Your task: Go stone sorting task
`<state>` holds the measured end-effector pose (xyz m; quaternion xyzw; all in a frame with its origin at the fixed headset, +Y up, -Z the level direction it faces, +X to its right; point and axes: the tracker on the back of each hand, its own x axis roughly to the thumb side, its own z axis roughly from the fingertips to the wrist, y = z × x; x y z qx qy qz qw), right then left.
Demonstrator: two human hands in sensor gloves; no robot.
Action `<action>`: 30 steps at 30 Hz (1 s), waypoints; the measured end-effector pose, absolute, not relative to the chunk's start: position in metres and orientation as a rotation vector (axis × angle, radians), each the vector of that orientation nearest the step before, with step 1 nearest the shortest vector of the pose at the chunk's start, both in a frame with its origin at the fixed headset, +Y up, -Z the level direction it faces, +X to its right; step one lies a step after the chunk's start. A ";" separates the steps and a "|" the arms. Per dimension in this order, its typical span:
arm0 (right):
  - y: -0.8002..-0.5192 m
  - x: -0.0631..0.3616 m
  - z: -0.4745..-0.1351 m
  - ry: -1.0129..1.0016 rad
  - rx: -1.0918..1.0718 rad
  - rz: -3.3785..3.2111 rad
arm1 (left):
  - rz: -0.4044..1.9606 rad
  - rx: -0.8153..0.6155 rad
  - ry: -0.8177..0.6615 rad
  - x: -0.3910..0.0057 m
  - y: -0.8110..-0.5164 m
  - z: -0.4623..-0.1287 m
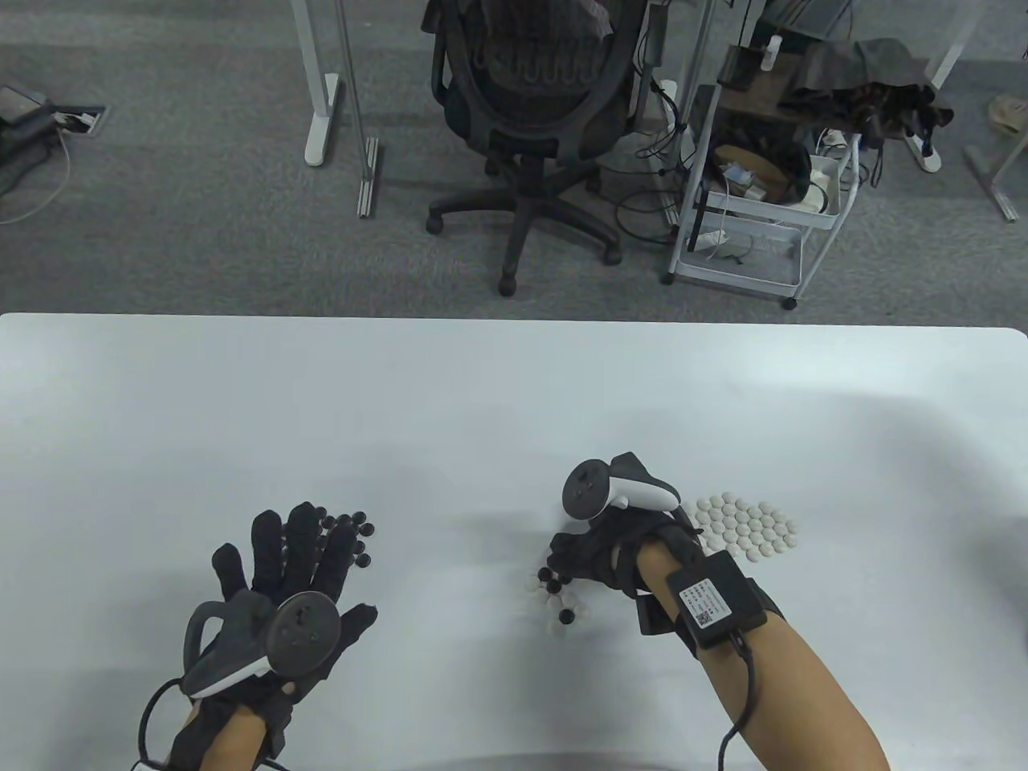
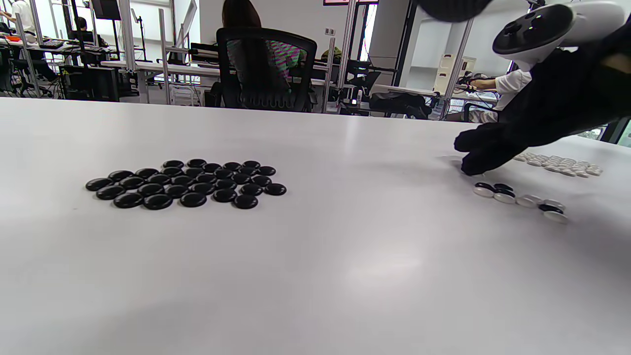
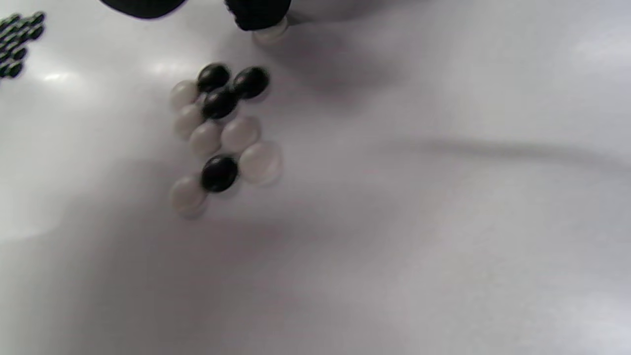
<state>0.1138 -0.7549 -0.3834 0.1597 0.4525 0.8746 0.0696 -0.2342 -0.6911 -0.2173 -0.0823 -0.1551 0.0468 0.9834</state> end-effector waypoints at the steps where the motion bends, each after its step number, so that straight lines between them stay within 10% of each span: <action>1: -0.754 0.119 -0.388 1.359 0.439 2.632 | 0.094 -0.166 -0.311 -0.234 -0.691 -0.217; 21: -0.747 0.227 -0.398 1.293 0.039 2.723 | 0.092 -0.171 -0.309 -0.233 -0.691 -0.217; 30: -0.732 0.209 -0.381 1.263 0.226 2.729 | 0.091 -0.179 -0.306 -0.233 -0.691 -0.218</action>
